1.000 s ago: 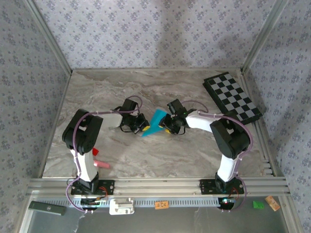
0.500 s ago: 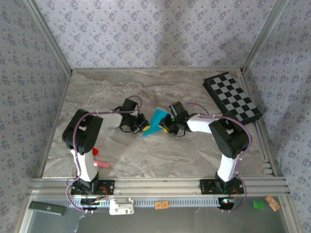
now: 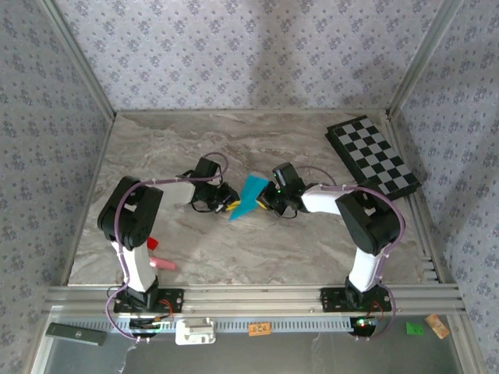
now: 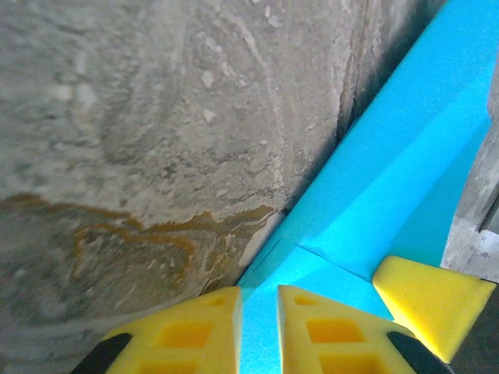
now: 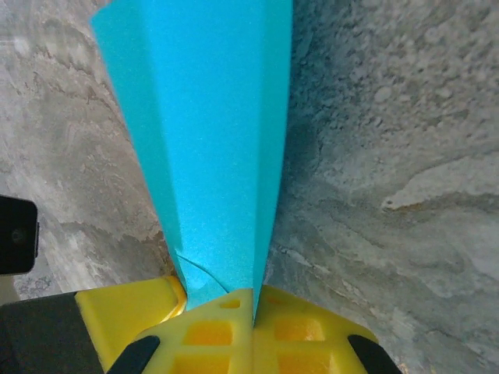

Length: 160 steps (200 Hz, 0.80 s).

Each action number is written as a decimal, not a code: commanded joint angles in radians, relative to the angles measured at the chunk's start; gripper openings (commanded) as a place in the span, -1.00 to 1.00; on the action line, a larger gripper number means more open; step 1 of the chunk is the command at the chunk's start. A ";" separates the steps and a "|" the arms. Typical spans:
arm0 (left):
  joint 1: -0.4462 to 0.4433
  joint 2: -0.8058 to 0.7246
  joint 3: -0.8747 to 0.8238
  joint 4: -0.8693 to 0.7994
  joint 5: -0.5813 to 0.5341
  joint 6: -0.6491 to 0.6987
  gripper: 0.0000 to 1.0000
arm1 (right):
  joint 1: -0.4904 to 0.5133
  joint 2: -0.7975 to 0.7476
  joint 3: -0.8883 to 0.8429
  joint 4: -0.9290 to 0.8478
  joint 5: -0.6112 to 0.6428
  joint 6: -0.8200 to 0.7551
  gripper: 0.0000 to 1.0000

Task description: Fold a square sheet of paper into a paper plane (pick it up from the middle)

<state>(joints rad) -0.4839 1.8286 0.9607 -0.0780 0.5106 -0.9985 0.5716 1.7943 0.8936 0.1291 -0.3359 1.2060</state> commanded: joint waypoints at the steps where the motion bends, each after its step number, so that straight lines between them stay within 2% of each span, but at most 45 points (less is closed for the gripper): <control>1: 0.007 -0.083 0.034 -0.060 -0.055 0.111 -0.51 | -0.014 -0.061 0.007 -0.051 0.037 -0.042 -1.00; 38: -0.018 -0.177 0.014 -0.076 -0.146 0.323 -0.12 | -0.021 -0.099 0.028 -0.097 0.066 -0.077 -1.00; 58: -0.070 -0.225 0.002 -0.078 -0.238 0.449 0.15 | -0.025 -0.103 0.035 -0.111 0.064 -0.069 -1.00; 79: -0.136 -0.264 -0.025 -0.043 -0.340 0.576 0.33 | -0.030 -0.108 0.039 -0.119 0.055 -0.045 -1.00; 123: -0.217 -0.292 -0.108 0.108 -0.443 0.792 0.41 | -0.045 -0.110 0.065 -0.156 0.035 -0.007 -1.00; 145: -0.264 -0.291 -0.120 0.142 -0.540 0.900 0.43 | -0.053 -0.119 0.070 -0.165 0.029 0.010 -1.00; 160: -0.278 -0.285 -0.130 0.172 -0.545 0.957 0.43 | -0.058 -0.124 0.077 -0.178 0.029 0.012 -1.00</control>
<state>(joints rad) -0.7334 1.5555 0.8448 0.0032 0.0494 -0.2146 0.5220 1.7058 0.9394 0.0032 -0.3008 1.1908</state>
